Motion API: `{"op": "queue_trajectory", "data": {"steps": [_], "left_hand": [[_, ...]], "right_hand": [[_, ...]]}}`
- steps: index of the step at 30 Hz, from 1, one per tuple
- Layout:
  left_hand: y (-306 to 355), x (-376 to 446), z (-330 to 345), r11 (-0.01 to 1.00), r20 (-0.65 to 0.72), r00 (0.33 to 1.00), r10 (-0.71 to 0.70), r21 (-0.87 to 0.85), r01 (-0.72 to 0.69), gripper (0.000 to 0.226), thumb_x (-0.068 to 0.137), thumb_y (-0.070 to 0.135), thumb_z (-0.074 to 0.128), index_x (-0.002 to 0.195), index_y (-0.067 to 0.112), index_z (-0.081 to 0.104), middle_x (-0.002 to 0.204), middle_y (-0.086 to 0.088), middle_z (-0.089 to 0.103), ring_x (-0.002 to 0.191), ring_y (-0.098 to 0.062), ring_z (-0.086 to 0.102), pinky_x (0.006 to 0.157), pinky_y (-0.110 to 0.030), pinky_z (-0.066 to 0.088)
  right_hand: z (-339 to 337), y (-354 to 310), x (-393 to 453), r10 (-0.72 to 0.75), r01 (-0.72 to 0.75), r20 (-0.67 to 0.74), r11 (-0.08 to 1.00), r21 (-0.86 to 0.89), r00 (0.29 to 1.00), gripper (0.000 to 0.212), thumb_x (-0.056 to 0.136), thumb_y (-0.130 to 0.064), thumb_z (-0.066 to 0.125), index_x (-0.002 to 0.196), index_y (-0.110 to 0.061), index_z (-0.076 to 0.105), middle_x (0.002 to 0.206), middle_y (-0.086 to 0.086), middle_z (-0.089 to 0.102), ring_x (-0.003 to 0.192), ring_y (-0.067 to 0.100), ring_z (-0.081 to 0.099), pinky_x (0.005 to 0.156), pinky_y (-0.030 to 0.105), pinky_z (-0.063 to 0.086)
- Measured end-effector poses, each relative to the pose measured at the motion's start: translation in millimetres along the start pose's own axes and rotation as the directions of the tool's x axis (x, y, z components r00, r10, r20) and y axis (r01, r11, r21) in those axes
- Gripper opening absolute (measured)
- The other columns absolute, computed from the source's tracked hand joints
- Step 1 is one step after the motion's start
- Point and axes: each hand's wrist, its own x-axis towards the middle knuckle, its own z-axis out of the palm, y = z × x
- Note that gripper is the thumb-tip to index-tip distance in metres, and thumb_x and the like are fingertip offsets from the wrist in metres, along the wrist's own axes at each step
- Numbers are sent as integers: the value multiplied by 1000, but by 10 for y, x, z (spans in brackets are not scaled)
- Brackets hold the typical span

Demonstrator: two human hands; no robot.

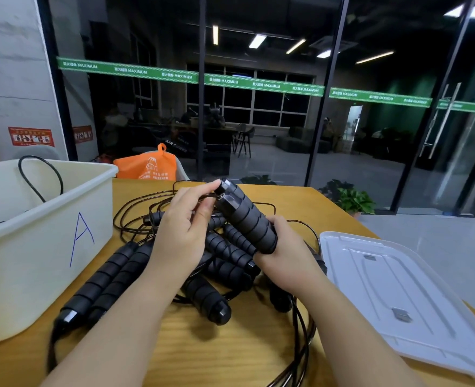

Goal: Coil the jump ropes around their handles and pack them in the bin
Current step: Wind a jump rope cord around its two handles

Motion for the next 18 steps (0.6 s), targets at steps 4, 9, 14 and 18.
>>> {"op": "queue_trajectory", "data": {"steps": [4, 9, 14, 18], "left_hand": [[-9, 4, 21, 1000, 15, 1000, 11, -28, -11, 28, 98, 21, 42, 121, 29, 57, 108, 11, 56, 104, 8, 52, 88, -3, 35], [-35, 13, 35, 998, -21, 999, 47, -48, -48, 26, 96, 25, 44, 116, 26, 61, 106, 8, 59, 103, 5, 54, 89, -6, 38], [-18, 18, 34, 996, -38, 995, 88, -30, -89, 25, 97, 21, 45, 114, 22, 62, 105, 7, 60, 103, 4, 55, 89, -5, 37], [23, 2, 27, 999, 34, 999, 38, -11, -37, 32, 99, 31, 40, 129, 28, 49, 102, 16, 54, 91, 4, 54, 83, -5, 38]], "right_hand": [[-4, 17, -7, 13, -13, 13, 1000, 5, 1000, 40, 81, -11, 65, 112, -27, 45, 86, -12, 55, 72, 1, 52, 52, 10, 34], [38, 17, -12, 23, -25, 31, 998, 52, 999, 31, 81, -14, 66, 105, -27, 53, 83, -11, 57, 72, 2, 54, 59, 15, 39], [48, 17, -11, 14, -16, 36, 998, 60, 999, 24, 80, -15, 66, 96, -28, 54, 79, -9, 57, 71, 4, 53, 59, 16, 37], [36, -8, -4, 28, -27, -9, 997, 77, 1000, 26, 80, -10, 64, 82, -31, 50, 69, -12, 53, 62, 3, 49, 56, 17, 35]]}}
